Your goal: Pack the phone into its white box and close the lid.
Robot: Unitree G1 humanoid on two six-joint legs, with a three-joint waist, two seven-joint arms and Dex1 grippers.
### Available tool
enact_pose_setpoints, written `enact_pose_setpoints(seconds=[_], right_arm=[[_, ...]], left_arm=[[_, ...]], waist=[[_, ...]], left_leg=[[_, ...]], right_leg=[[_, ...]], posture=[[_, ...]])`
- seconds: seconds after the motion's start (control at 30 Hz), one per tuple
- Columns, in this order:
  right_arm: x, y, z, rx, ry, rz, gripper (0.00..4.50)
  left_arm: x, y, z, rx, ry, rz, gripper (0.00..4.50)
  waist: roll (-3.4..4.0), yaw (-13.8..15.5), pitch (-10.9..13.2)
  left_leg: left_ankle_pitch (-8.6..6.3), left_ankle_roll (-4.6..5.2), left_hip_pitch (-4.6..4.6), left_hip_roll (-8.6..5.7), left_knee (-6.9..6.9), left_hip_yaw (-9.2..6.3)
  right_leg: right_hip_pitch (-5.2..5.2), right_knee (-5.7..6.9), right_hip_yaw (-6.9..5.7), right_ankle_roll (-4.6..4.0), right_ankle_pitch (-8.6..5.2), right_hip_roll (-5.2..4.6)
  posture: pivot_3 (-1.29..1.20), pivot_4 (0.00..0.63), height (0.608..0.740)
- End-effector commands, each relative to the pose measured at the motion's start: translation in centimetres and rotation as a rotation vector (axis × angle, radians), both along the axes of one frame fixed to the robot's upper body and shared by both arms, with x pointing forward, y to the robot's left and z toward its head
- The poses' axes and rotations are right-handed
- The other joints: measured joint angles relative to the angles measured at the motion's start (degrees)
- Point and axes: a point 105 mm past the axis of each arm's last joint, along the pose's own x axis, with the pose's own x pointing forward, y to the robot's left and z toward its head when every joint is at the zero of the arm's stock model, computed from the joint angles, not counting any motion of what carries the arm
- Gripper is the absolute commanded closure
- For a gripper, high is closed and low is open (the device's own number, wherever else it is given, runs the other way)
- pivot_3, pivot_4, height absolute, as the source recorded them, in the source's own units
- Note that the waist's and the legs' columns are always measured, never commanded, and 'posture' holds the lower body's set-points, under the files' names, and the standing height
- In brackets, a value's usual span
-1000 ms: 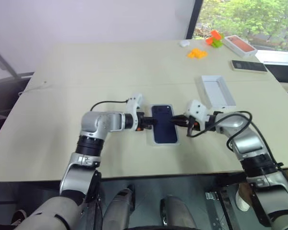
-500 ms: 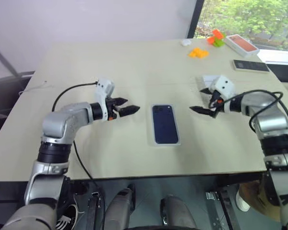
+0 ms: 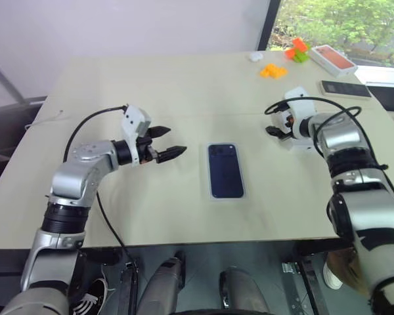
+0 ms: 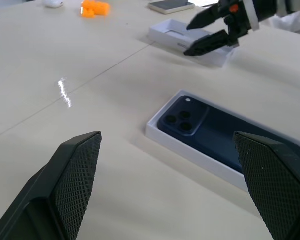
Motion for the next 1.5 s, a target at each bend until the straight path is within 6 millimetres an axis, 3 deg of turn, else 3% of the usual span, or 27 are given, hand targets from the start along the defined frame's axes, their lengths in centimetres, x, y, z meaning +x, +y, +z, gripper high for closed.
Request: enact_pose_setpoints(seconds=[0.03, 0.27, 0.57, 0.7, 0.87, 0.97, 1.13, 1.27, 1.5], right_arm=[[0.5, -1.3, 1.6, -0.066, -0.047, -0.072, 0.0], [0.3, -1.3, 0.2, 0.065, 0.01, -0.132, 0.0], [-0.1, -1.4, -1.3, 0.068, 0.048, -0.127, 4.45], [0.1, -1.3, -0.9, 0.064, 0.029, -0.12, 4.45], [0.9, 0.4, 2.0, 0.136, -0.083, -0.021, 4.45], [0.5, 3.7, 4.7, 0.447, -0.079, 0.096, 4.45], [-3.7, 9.6, 6.9, 0.844, 0.053, 0.318, 4.45], [-7.0, 13.2, 9.0, 1.106, 0.12, 0.422, 4.45], [-11.5, 18.5, 8.0, 1.34, 0.177, 0.573, 4.45]], left_arm=[[-0.3, -0.2, 1.0, -0.02, -0.042, 0.005, 0.06], [-0.4, 0.1, 1.1, -0.052, -0.039, 0.05, 0.06], [0.0, 0.0, 1.3, -0.057, -0.036, 0.068, 0.0], [0.2, 0.1, 1.3, -0.059, -0.03, 0.08, 0.0], [0.1, 0.1, 1.3, -0.079, -0.006, 0.063, 0.0], [0.1, 0.5, 1.1, -0.096, 0.025, 0.075, 0.0], [0.5, 1.6, 0.9, -0.106, 0.023, 0.132, 0.0], [0.5, 2.5, 0.8, -0.097, 0.02, 0.16, 0.0], [0.0, 3.9, 1.1, -0.114, 0.018, 0.184, 0.0]], waist=[[0.0, -0.09, 0.0], [0.01, -0.51, 0.01], [0.02, -0.98, 0.01], [0.03, -1.52, 0.01], [0.06, -1.8, 0.04], [0.11, -1.78, 0.07], [0.11, -1.52, 0.06], [0.12, -1.48, 0.06], [0.16, -1.53, 0.01]], left_leg=[[0.0, 0.0, 0.0, 0.0, 0.0, 0.0], [0.01, -0.01, 0.05, 0.03, 0.0, 0.01], [0.02, -0.01, 0.07, 0.02, 0.02, 0.01], [0.03, -0.01, 0.09, 0.02, 0.03, 0.02], [0.03, -0.02, 0.1, 0.03, 0.03, 0.03], [0.04, -0.02, 0.09, 0.04, 0.02, 0.03], [0.03, -0.02, 0.09, 0.08, 0.01, -0.06], [0.03, -0.02, 0.06, 0.07, 0.04, -0.09], [0.03, -0.03, 0.06, 0.07, 0.02, -0.08]], right_leg=[[0.0, 0.01, 0.0, 0.0, 0.0, 0.0], [0.0, 0.09, 0.0, 0.0, 0.0, 0.07], [0.04, 0.12, 0.0, 0.01, 0.01, 0.09], [0.05, 0.15, 0.0, 0.01, 0.01, 0.09], [0.02, 0.19, 0.01, 0.01, 0.01, 0.11], [0.0, 0.24, 0.02, 0.01, 0.01, 0.12], [-0.01, 0.25, 0.02, 0.01, 0.0, 0.12], [-0.03, 0.28, 0.04, 0.0, 0.0, 0.06], [-0.12, 0.34, 0.07, -0.02, 0.01, 0.02]], posture=[[0.0, 0.15, 0.74], [0.0, 0.15, 0.74], [0.0, 0.15, 0.74], [0.0, 0.15, 0.74], [0.0, 0.15, 0.74], [0.0, 0.15, 0.74], [0.0, 0.15, 0.74], [0.0, 0.15, 0.74], [0.0, 0.15, 0.74]])
